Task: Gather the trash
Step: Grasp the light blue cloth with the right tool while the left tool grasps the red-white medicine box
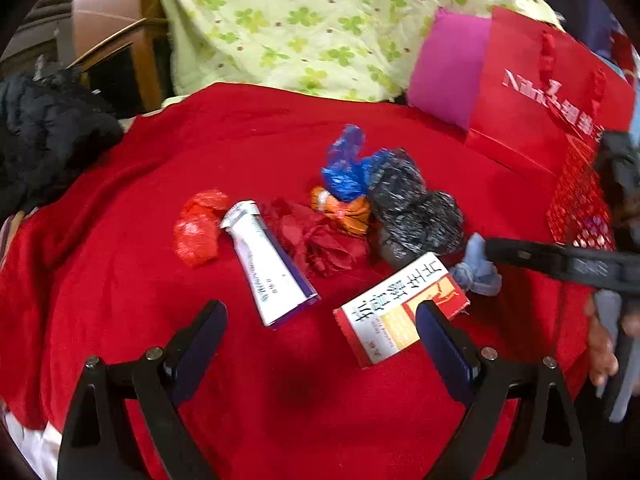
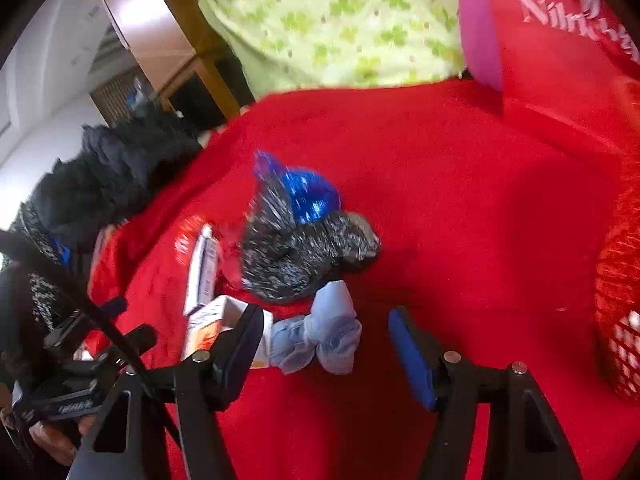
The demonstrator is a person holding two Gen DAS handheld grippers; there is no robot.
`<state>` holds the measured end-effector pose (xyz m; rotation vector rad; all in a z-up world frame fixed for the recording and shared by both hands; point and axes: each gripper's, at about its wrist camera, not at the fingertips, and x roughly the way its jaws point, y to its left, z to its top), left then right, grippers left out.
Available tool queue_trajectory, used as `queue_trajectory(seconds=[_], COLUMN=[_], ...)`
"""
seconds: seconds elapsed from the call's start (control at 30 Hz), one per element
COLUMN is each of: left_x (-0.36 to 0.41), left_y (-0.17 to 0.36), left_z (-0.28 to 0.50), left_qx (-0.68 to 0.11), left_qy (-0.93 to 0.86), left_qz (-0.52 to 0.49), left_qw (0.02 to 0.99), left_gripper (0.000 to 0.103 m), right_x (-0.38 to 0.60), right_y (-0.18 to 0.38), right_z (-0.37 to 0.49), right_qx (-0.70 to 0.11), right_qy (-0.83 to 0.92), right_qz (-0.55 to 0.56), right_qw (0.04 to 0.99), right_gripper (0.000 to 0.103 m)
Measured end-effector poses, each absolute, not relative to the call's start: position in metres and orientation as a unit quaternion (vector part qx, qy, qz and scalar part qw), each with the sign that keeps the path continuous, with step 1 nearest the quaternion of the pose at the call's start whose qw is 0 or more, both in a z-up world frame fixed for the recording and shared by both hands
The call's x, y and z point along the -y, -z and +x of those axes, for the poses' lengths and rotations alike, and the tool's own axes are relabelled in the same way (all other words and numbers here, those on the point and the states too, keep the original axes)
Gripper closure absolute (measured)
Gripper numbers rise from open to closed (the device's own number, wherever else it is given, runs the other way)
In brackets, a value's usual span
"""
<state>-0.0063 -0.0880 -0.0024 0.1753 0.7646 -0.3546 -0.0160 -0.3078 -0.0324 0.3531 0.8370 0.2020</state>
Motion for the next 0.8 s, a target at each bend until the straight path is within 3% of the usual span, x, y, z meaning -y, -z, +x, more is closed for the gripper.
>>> queue_trajectory(seconds=[0.1, 0.17, 0.37, 0.8], left_x=[0.097, 0.102, 0.12, 0.133], left_y=[0.006, 0.008, 0.013, 0.034], left_z=[0.0, 0.004, 0.011, 0.006], left_qx=[-0.374, -0.376, -0.374, -0.401], left_qy=[0.196, 0.213, 0.256, 0.304], left_qz=[0.102, 0.111, 0.143, 0.153], left_qw=[0.901, 0.895, 0.88, 0.85], left_gripper=[0.008, 0.008, 0.008, 0.008], right_x=[0.308, 0.308, 0.314, 0.311], right_y=[0.047, 0.058, 0.058, 0.037], right_z=[0.002, 0.011, 0.01, -0.011], right_qx=[-0.432, -0.45, -0.441, -0.4], right_qy=[-0.087, -0.084, -0.096, -0.081], right_qz=[0.178, 0.182, 0.192, 0.13], right_qw=[0.88, 0.87, 0.871, 0.904], right_gripper=[0.045, 0.055, 0.071, 0.076])
